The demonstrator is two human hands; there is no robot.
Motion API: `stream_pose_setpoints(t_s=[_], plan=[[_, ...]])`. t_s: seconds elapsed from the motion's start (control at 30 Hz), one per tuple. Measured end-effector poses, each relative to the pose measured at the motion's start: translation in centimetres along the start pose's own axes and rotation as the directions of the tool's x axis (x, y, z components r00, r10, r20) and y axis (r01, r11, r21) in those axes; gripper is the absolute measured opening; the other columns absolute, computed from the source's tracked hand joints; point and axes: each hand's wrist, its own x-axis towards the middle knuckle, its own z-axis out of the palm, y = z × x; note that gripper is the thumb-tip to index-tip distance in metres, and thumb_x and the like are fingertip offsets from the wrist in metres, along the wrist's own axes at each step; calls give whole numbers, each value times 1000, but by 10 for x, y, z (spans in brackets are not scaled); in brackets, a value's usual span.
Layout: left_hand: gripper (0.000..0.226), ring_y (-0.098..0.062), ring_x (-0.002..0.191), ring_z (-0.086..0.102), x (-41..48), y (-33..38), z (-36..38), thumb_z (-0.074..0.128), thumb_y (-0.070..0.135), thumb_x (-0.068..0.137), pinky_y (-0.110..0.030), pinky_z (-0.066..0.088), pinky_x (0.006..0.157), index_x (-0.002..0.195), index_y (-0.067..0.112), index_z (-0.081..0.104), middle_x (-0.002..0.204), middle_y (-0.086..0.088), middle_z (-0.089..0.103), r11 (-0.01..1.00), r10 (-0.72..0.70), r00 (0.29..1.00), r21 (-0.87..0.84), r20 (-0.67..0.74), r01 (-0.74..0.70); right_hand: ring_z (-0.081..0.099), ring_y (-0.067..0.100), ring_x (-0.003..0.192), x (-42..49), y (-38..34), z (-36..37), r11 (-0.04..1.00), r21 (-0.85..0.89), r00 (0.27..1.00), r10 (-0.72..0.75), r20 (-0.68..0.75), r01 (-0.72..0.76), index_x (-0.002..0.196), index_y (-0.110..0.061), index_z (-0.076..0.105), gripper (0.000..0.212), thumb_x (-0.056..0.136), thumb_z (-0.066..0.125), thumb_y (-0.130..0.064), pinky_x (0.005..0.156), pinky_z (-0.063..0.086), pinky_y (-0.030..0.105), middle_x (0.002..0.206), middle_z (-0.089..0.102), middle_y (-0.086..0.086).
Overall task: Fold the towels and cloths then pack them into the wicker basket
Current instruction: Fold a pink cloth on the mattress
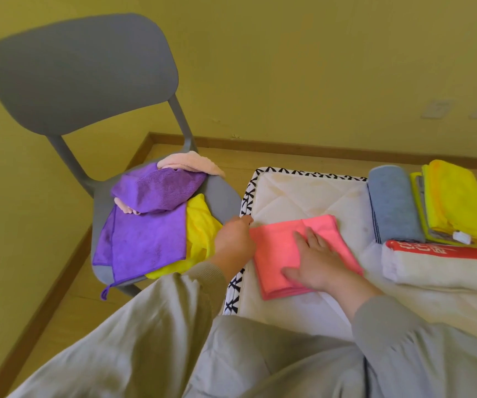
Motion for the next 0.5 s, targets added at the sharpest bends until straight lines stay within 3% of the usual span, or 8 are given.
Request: stream_pose_setpoints(t_s=[0.1,0.17,0.23,0.3,0.4,0.47,0.5], plan=[[54,-33,120,46,-10,9,4,46,10,83,-41,41,91,138,12,46,132,-12,50,940,321,932,178,-167,-292,10,29,144,6,7,-10,997,75,959,31,-281,-11,148,-15,24,66,92,49,-39,116,17,36,158,9,9],[54,-36,135,33,-15,17,13,40,17,88,-47,31,105,141,12,42,148,-14,38,880,441,890,251,-116,-403,26,32,135,8,14,-16,976,167,890,197,-411,-139,141,-13,32,56,91,50,-31,107,26,37,149,27,14],[57,-31,146,8,-22,22,27,25,35,96,-51,9,115,150,18,24,159,-8,13,836,456,886,304,79,-457,34,32,128,9,24,-15,937,195,860,344,-377,-289,140,-12,32,58,90,52,-34,104,29,37,139,38,14],[73,-28,147,-9,-30,23,42,3,55,88,-50,-5,115,153,23,8,161,-3,-3,805,448,874,339,188,-486,36,32,127,14,34,-10,910,184,850,414,-326,-372,140,-10,31,65,89,53,-42,107,28,39,137,42,16],[79,-26,145,-18,-34,18,56,-8,60,81,-51,-12,114,152,27,-3,160,-3,-12,801,431,880,363,199,-475,38,33,125,21,41,-8,886,294,832,445,-330,-358,135,-8,38,63,86,57,-44,105,31,40,135,44,17],[77,-27,145,-19,-34,16,58,-7,59,82,-50,-14,113,152,26,-5,159,-3,-14,798,427,885,383,185,-465,32,33,130,21,39,-12,897,332,815,416,-403,-293,142,-13,31,64,88,54,-40,107,28,41,143,36,16],[76,-27,145,-20,-34,16,59,-6,58,83,-50,-15,112,152,26,-5,159,-3,-14,792,430,885,394,181,-465,26,31,135,22,37,-13,933,272,816,343,-465,-236,147,-18,24,64,91,50,-37,109,24,41,150,27,13]])
